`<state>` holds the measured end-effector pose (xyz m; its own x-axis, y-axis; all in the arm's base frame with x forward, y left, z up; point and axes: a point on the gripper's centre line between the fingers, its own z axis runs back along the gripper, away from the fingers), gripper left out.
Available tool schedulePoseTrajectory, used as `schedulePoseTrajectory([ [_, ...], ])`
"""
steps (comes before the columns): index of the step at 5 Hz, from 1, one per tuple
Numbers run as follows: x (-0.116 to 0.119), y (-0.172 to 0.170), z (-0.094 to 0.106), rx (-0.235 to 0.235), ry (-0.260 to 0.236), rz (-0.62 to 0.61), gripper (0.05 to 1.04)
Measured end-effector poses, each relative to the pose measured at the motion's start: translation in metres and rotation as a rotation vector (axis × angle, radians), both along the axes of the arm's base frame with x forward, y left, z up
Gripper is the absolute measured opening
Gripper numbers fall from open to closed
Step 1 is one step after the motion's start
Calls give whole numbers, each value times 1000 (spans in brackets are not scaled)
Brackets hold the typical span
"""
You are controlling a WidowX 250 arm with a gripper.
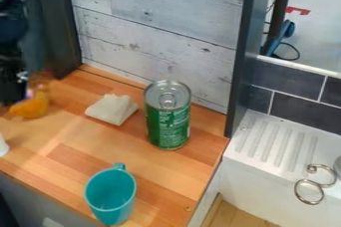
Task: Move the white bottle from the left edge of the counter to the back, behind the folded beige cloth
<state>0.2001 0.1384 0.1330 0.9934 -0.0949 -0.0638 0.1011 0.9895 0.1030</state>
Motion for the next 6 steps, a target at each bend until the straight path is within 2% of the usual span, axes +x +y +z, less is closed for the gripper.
schedulePoseTrajectory([
  [1, -4, 16, -10, 15, -23, 13, 1001],
  [2, -6, 32, -27, -13, -22, 29, 1001],
  [3, -3, 41, -38, -27, -5, 21, 1001],
  [5, -2, 58, -68, -76, 63, -46, 1001],
  [6, -3, 60, -75, -77, 80, -79, 1001],
])
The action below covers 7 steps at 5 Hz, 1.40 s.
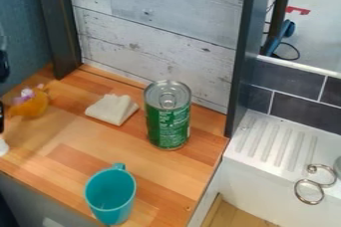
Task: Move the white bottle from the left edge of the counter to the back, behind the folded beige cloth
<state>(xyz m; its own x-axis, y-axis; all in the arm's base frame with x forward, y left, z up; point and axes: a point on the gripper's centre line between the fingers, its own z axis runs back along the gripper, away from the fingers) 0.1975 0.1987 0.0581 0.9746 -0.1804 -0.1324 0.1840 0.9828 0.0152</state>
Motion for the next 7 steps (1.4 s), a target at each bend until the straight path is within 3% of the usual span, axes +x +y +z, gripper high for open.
schedulePoseTrajectory([
  [2, -1, 5, -18, 2, 36, -18, 1001],
  [3, 1, 9, -25, 9, 51, -9, 911],
  [4, 3, 11, -25, 21, 36, -2, 669],
  [5, 5, 7, -26, 7, 15, 6, 595],
  [6, 3, 3, -17, 6, 7, 18, 595],
  [7, 10, -4, 27, 15, -44, 45, 595],
])
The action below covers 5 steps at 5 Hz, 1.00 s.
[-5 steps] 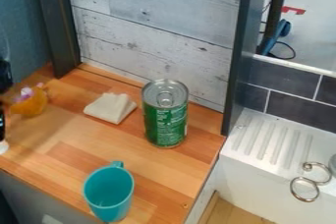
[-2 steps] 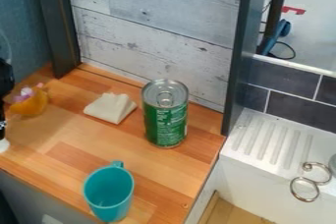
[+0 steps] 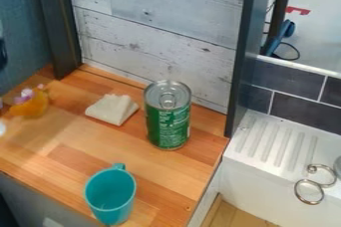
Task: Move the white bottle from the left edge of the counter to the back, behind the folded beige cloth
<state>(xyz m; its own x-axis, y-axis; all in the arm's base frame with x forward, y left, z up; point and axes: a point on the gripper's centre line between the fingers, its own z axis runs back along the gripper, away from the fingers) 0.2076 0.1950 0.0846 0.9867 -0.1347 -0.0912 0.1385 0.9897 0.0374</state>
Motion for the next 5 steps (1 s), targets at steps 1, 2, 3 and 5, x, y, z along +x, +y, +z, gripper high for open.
schedulePoseTrajectory([
  [1, 29, -18, 30, -14, -38, -28, 595],
  [2, 60, -18, 59, 13, -130, -17, 595],
  [3, 89, -16, 52, -13, -159, -19, 595],
  [5, 129, -11, 17, -6, -123, -33, 595],
])
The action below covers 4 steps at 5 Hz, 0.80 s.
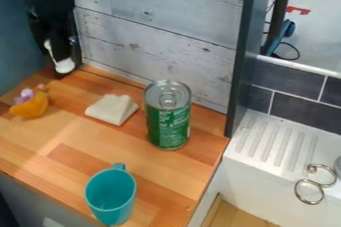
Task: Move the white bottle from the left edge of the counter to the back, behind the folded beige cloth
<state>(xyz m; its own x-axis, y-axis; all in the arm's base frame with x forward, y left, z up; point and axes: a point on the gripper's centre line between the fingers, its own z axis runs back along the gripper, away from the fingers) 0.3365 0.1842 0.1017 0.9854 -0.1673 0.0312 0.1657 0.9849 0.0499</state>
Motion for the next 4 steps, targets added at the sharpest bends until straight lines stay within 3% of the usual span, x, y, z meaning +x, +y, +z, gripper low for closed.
schedulePoseTrajectory([
  [1, 16, -4, -26, -1, 31, -2, 595],
  [3, 41, -9, -47, 9, 54, 21, 595],
  [4, 44, -4, -61, 16, 94, 40, 595],
])
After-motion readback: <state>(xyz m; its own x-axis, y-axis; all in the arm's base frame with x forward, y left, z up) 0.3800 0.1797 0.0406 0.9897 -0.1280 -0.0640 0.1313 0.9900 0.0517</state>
